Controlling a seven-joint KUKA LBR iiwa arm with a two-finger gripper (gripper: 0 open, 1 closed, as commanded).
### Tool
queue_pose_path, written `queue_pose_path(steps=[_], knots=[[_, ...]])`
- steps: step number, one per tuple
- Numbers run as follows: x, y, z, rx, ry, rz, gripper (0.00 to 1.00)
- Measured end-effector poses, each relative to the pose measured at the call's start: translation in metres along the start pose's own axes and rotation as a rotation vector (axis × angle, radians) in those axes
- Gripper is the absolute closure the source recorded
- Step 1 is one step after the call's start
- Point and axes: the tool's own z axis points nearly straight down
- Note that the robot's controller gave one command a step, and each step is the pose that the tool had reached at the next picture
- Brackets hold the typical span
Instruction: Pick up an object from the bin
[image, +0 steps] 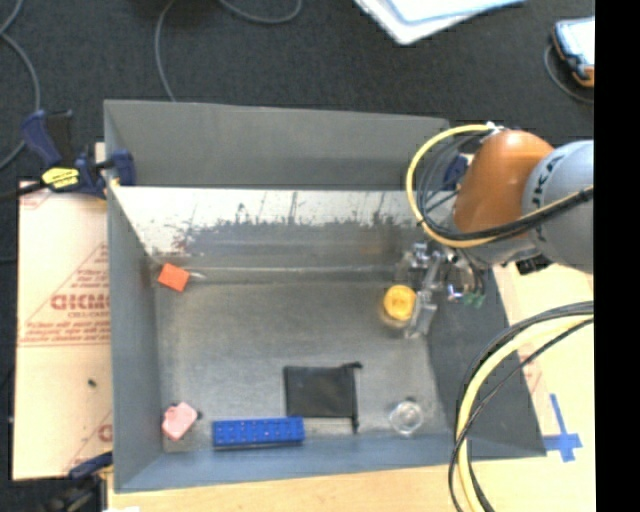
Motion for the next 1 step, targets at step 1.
queue_pose_path(steps=[1], knots=[[0.0056,-0.0046,0.0149,0.000,0.011,-0.201,1.00]])
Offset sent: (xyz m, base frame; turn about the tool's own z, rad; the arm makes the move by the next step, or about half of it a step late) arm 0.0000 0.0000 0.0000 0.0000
